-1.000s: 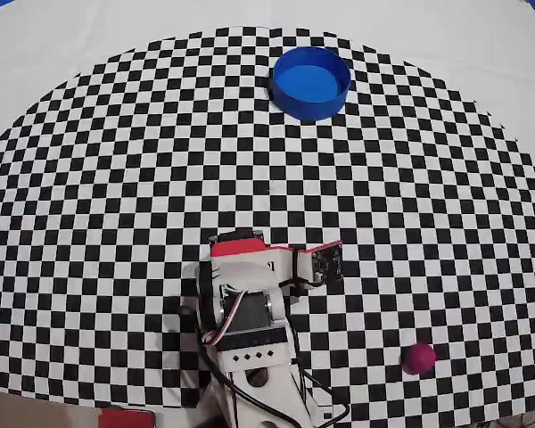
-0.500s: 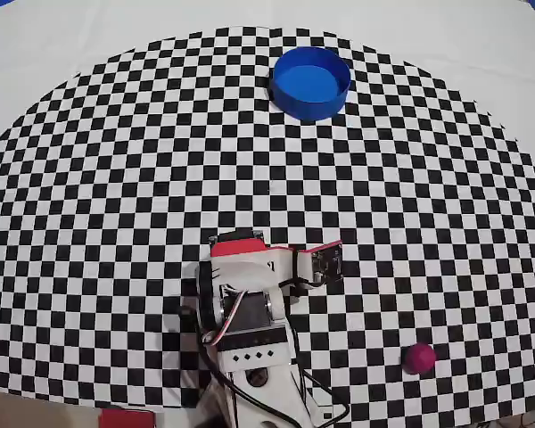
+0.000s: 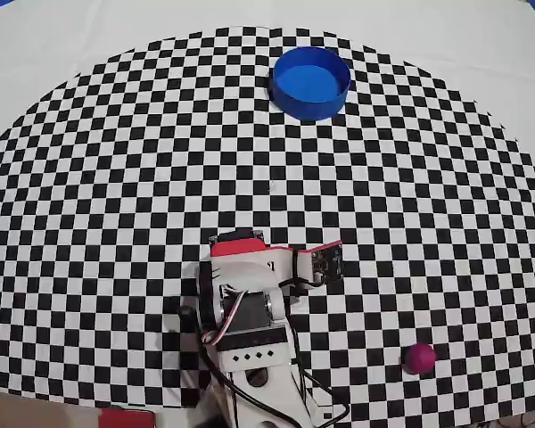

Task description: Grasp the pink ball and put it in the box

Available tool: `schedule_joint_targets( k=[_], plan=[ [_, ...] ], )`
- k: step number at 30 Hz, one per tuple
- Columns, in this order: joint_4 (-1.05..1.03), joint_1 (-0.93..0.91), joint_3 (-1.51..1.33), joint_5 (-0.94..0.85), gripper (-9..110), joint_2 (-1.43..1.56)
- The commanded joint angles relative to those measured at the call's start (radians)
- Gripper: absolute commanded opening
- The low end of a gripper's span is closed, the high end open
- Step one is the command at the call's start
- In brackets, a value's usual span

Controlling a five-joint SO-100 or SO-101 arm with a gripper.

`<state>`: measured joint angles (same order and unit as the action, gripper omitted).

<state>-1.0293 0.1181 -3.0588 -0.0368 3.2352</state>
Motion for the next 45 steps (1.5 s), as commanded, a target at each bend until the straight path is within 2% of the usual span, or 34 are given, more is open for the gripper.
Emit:
schedule_joint_targets(
  k=[1,27,36,45],
  plan=[
    [-0.003,0.003,0.009,0.005,0,0.015],
    [0.028,-0.028,0.003,-0.003,0,0.015],
    [0.212,-0.048,-0.003,-0.005,0,0.015],
    [0.603,-0.084,-0.046,-0.005,0,0.015]
  ],
)
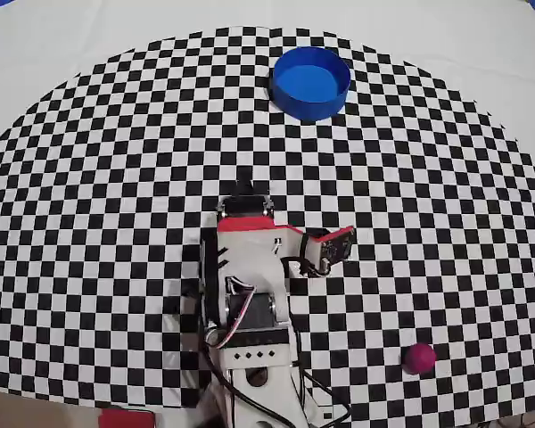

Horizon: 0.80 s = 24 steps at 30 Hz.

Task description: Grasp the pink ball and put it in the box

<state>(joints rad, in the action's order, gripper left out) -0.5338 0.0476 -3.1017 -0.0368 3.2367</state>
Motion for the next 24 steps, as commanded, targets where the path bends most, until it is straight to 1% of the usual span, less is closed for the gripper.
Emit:
schedule_joint_targets(
  k=[1,8,15,20,23,24],
  plan=[
    [0.141,-0.017,-0.005,-0.005,0,0.014],
    [0.321,-0.035,-0.005,-0.005,0,0.014],
    [0.4,-0.06,-0.005,-0.008,0,0.014],
    [0.403,-0.061,-0.006,-0.158,0,0.014],
    [0.399,-0.063,-0.009,-0.322,0,0.014],
    [0.376,-0.063,-0.011,-0.408,0,0.014]
  ],
)
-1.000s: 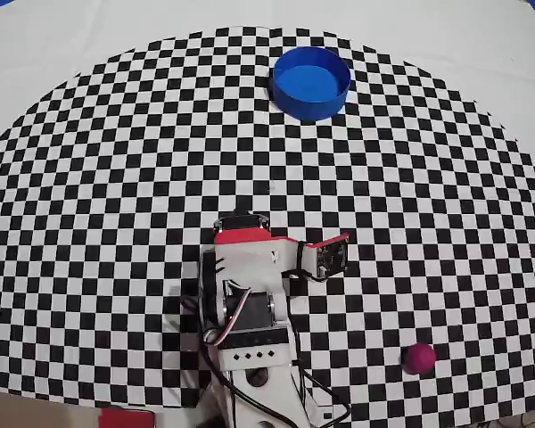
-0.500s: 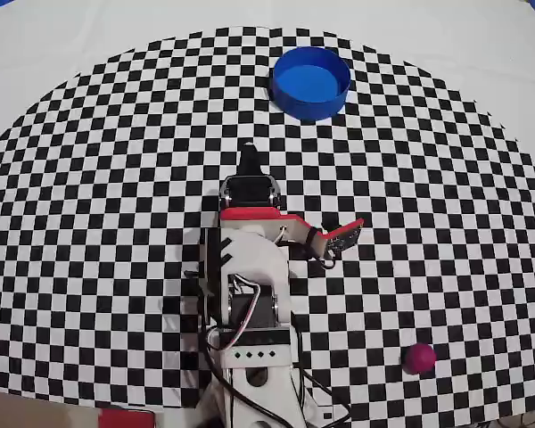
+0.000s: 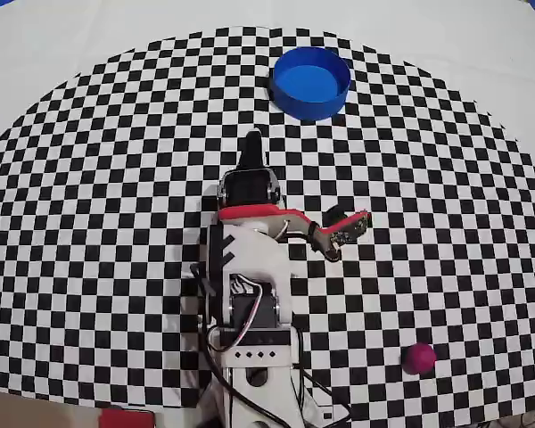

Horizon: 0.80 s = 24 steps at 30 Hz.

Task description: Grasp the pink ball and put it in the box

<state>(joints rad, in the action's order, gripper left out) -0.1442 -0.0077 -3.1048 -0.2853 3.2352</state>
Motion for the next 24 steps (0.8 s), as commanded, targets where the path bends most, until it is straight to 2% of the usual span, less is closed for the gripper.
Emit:
schedule_joint_targets(
  k=[1,9,16,24],
  plan=[
    [-0.041,-0.008,-0.008,-0.244,0,0.015],
    [-0.091,-0.023,-0.008,-0.848,0,0.015],
    [-0.083,-0.048,-0.008,-1.236,0,0.015],
    [-0.08,-0.055,-0.008,-1.308,1,0.015]
  ],
)
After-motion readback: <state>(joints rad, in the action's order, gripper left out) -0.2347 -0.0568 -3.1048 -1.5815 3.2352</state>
